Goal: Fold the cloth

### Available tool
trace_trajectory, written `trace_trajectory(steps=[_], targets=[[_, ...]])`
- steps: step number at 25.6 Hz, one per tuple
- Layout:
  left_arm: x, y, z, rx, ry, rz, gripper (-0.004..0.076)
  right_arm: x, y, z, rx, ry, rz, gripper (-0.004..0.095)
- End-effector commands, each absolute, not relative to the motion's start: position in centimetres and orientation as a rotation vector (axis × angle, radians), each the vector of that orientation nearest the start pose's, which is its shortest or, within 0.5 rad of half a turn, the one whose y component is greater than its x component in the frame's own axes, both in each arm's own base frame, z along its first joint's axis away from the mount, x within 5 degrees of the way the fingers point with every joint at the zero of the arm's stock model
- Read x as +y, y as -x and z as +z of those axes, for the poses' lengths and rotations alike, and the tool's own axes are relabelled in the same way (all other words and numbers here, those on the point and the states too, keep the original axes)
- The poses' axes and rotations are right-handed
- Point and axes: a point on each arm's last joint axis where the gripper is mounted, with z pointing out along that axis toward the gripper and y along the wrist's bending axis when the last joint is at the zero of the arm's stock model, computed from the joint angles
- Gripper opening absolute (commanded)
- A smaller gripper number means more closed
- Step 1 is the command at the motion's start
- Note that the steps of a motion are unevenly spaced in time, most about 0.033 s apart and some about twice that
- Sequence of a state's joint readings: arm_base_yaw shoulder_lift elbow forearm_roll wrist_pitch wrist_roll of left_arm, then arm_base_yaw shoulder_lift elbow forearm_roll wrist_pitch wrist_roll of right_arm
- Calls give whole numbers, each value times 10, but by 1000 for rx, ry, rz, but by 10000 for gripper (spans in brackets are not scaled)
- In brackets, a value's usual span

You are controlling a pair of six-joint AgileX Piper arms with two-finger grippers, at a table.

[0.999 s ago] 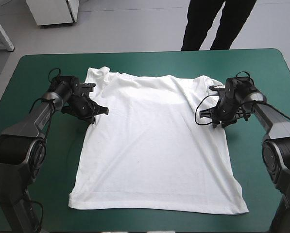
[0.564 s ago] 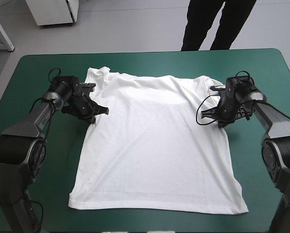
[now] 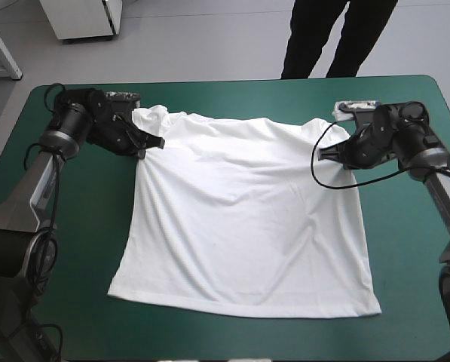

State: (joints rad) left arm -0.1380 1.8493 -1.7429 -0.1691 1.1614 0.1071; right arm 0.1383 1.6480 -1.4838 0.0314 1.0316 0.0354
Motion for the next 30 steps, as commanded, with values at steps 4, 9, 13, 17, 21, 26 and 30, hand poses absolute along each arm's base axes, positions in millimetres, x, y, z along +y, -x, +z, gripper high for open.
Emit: trace_trajectory(steps=[4,9,13,17,21,26,30], targets=[[-69,-341,462,2297,-305,-314,-22,46,-305,471,2221,138,135,-17],[-63,-291,530,2074,-319,-310,-22,44,-267,543,2010,158,182,-17],[-56,-230,583,1863,-343,-312,-22,41,-214,594,1845,200,222,-16],[-53,-194,606,1753,-368,-312,-22,37,-180,615,1753,205,226,-16],[-50,-184,611,1726,-365,-296,-22,35,-171,618,1739,202,214,-17],[-52,-197,605,1754,-365,-299,-22,38,-194,607,1810,204,206,-16],[-55,-228,594,1785,-352,-293,-22,40,-232,589,1881,193,172,-17]])
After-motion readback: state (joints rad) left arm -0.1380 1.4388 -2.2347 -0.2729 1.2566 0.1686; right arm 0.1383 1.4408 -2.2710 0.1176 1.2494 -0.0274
